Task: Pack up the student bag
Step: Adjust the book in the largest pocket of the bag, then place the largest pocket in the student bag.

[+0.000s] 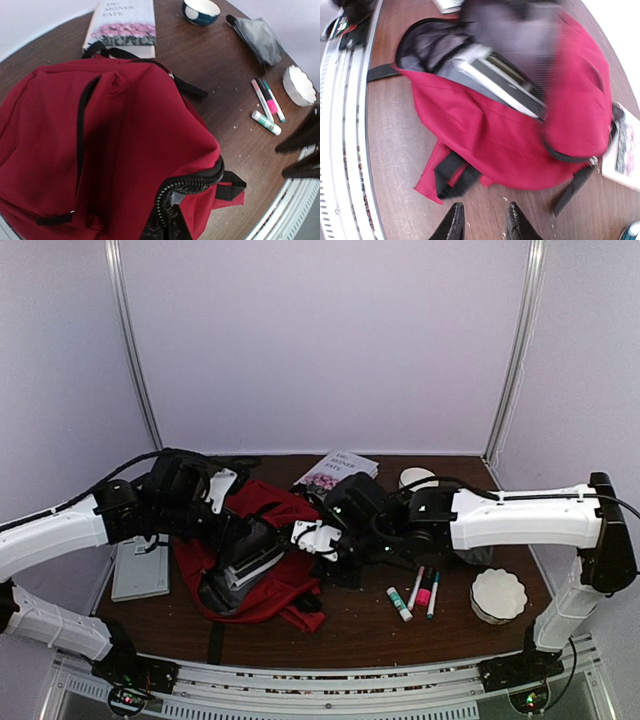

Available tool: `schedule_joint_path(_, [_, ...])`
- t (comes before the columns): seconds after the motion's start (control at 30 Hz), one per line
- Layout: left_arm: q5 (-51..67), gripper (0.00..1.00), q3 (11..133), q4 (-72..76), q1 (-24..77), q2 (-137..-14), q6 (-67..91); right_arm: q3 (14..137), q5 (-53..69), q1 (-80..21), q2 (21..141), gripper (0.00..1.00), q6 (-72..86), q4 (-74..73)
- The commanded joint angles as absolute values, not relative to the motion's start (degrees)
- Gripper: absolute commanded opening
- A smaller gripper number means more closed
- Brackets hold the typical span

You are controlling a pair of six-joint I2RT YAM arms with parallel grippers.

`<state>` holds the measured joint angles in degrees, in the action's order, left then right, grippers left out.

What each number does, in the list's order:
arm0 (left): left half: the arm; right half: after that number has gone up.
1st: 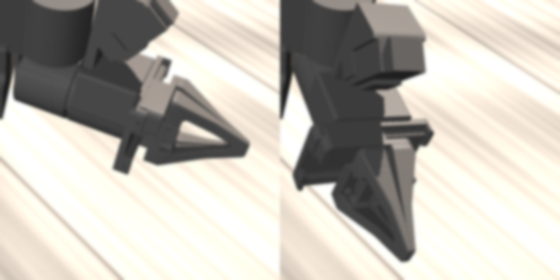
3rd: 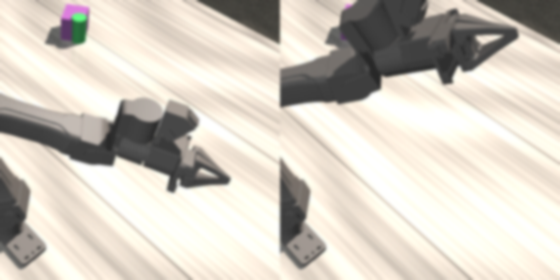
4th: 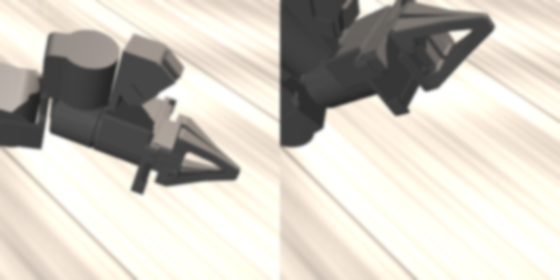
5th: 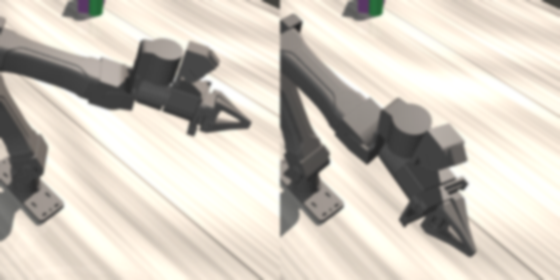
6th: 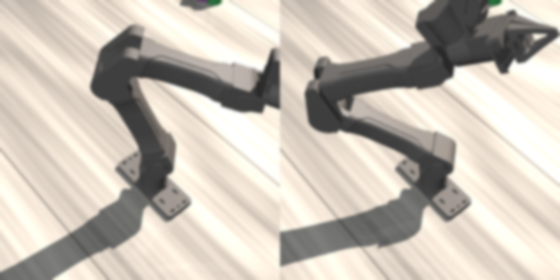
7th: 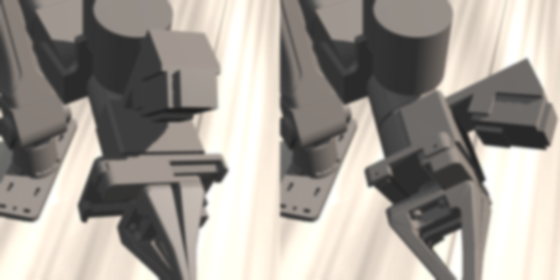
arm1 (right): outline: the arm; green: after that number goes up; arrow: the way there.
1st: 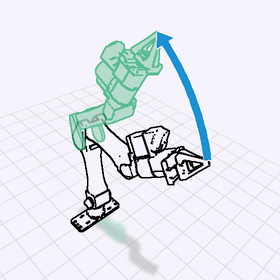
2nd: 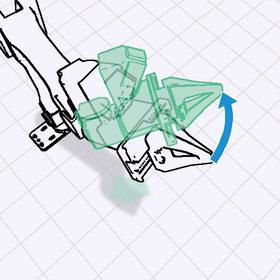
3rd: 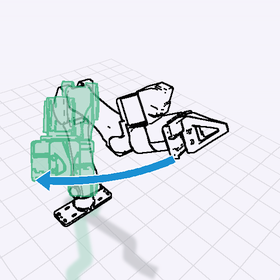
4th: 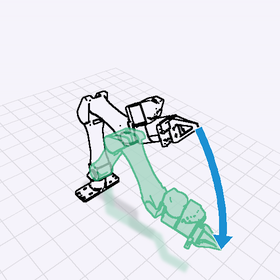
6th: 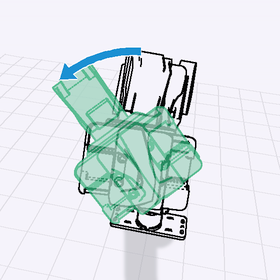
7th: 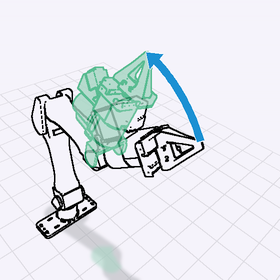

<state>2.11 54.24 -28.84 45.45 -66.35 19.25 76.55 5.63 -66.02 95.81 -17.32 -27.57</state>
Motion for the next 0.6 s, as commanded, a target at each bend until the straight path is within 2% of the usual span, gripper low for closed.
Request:
schedule_joint_path(0.0, [12.55, 0.0, 56.17, -33.12, 45.73, -69.98, 15.08, 74.66, 9.28, -58.25, 92.7, 0.29, -9.56, -28.38])
schedule_joint_path(0.1, [13.55, 0.0, 55.46, -32.67, 45.7, -71.63, 14.55, 77.46, 10.5, -50.22, 94.28, 0.33, -2.19, -26.7])
schedule_joint_path(0.27, [15.18, 0.0, 55.66, -31.81, 45.7, -75.51, 14.06, 85.77, 22.35, -35.73, 104.69, 0.45, 13.0, -25.31])
schedule_joint_path(0.57, [16.58, 0.0, 57.59, -29.76, 45.82, -80.62, 14.96, 98.47, 34.37, -25.75, 123.91, 0.52, 28.23, -21.44])
